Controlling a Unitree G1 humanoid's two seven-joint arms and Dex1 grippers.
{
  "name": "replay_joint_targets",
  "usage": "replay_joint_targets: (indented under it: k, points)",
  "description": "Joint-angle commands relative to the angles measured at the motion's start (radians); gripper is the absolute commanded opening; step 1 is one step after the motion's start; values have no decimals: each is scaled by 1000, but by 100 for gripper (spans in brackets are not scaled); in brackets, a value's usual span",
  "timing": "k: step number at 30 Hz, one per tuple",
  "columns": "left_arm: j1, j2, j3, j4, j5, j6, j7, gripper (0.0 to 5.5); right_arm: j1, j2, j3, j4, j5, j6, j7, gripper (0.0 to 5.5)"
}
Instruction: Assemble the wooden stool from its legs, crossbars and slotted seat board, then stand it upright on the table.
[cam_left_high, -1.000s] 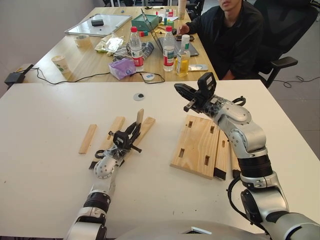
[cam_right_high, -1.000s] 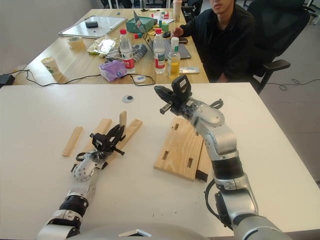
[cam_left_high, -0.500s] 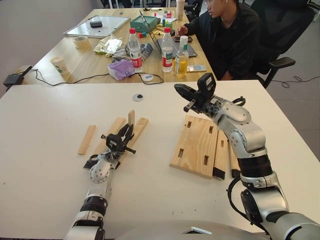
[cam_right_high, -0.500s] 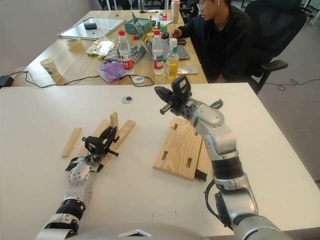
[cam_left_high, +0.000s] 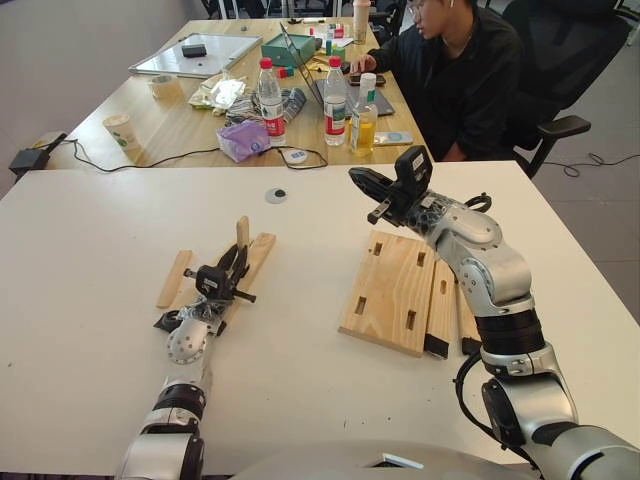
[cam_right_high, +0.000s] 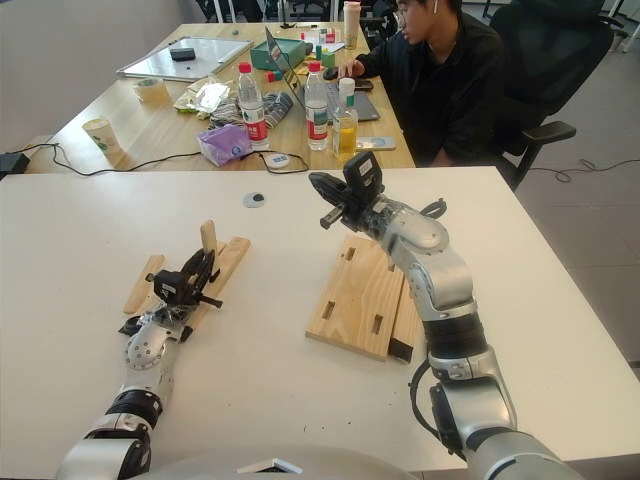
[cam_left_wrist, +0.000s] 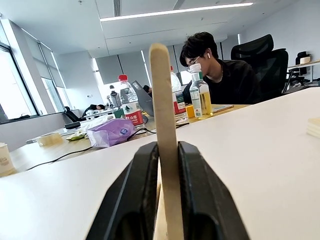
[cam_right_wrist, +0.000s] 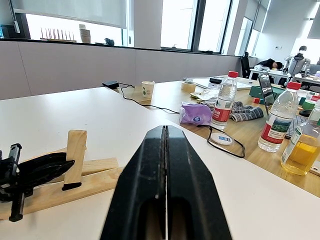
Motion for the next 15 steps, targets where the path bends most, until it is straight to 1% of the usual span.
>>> replay_joint_targets:
  k: [1, 4, 8, 11, 15]
  points:
    - [112, 45, 18, 295, 67, 89, 21, 124, -14, 3, -1, 11, -11, -18, 6, 0]
    - [73, 54, 35, 305, 56, 81, 16, 183, -15, 4, 1, 14, -13, -21, 6, 0]
    - [73, 44, 44, 186, 42, 27, -19, 249, -14, 3, 0, 14, -14, -25, 4, 0]
    - [98, 34, 39, 33, 30, 46, -34, 299, -11, 2, -1, 11, -15, -26, 1, 0]
    - [153, 26, 26, -237, 15, 174, -22, 355, -3, 1, -3, 4, -17, -28, -2, 0]
